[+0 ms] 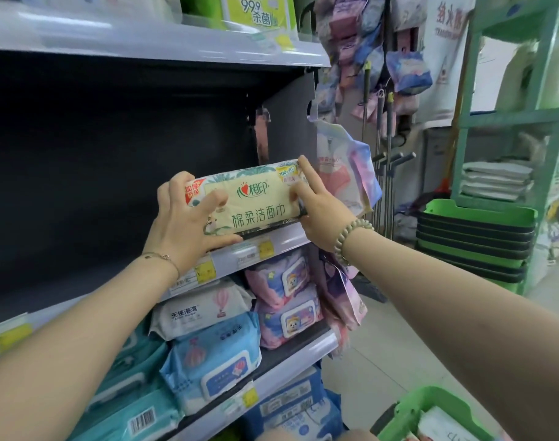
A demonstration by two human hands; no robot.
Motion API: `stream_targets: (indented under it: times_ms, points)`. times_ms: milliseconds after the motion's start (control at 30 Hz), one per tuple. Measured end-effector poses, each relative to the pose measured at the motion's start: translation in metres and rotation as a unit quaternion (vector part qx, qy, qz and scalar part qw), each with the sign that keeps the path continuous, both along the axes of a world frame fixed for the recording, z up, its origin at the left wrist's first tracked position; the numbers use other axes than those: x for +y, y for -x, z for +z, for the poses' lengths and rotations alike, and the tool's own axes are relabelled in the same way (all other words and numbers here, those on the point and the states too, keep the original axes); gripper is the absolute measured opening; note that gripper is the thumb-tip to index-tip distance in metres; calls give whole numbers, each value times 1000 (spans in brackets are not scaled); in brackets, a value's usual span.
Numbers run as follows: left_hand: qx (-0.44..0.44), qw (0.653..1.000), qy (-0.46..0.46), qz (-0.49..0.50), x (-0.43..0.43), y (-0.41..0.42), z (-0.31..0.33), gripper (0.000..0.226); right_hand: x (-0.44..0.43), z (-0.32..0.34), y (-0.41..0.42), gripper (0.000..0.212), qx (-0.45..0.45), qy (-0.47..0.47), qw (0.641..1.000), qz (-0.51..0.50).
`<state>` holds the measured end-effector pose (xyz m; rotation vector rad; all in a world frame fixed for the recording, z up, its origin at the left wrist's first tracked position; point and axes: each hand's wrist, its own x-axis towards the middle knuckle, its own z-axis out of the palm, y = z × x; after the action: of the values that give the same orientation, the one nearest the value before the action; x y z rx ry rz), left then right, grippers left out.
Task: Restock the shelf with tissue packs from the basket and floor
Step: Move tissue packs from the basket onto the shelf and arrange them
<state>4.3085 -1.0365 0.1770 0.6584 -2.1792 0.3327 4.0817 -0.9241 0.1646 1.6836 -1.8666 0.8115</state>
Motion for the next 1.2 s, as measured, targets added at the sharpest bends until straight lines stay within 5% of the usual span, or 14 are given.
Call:
stream_targets:
  times_ms: [200,433,567,700,833,1200]
  points:
    - [10,999,-45,-4,-13,12,3,24,-22,-5,-1,8,-95,1,995,27]
    - [-79,992,-75,56,-25,28,3,38,-42,-19,6,44,-98,-100,990,-15]
    - [-81,991,-48,98,-22,36,-1,43,-30,-21,3,37,-77,-36,996,-34]
    - [-25,997,64,25,0,47,-4,40,-11,-24,4,28,17,22,998,-59]
    - [-58,987,146,-45,27,68,-15,37,14,-33,10,24,93,28,991,-89]
    - [-255,958,22,-127,94,148,-100,42,101,-105,47,27,85,-83,969,-216]
